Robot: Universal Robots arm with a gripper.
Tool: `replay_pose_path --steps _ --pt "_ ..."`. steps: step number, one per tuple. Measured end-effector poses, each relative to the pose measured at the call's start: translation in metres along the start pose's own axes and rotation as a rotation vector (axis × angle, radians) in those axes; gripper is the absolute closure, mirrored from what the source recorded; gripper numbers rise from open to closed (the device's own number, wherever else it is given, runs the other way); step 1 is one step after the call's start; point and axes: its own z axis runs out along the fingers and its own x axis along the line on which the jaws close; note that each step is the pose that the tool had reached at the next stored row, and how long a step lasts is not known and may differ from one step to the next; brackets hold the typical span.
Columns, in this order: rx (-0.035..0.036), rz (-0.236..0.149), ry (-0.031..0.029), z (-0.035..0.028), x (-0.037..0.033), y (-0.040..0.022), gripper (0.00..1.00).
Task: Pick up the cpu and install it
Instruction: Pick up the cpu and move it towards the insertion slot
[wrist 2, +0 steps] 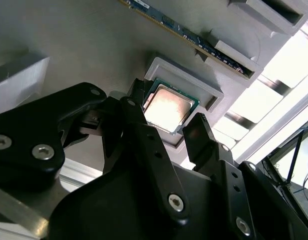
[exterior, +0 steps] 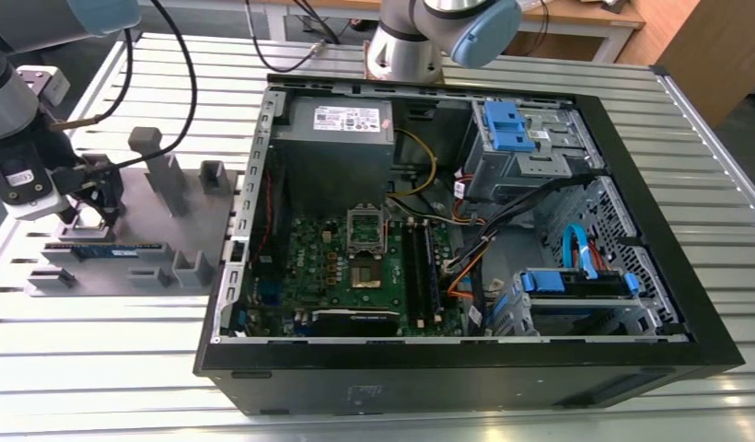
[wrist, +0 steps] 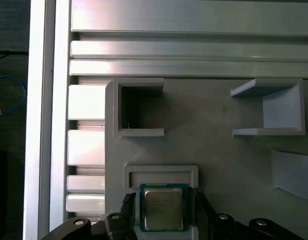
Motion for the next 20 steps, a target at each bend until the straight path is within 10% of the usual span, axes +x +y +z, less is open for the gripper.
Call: replay_pose_path --steps 20 --pt "0.0007 0.000 0.0000 -0.0012 -0.0001 0.0001 0.53"
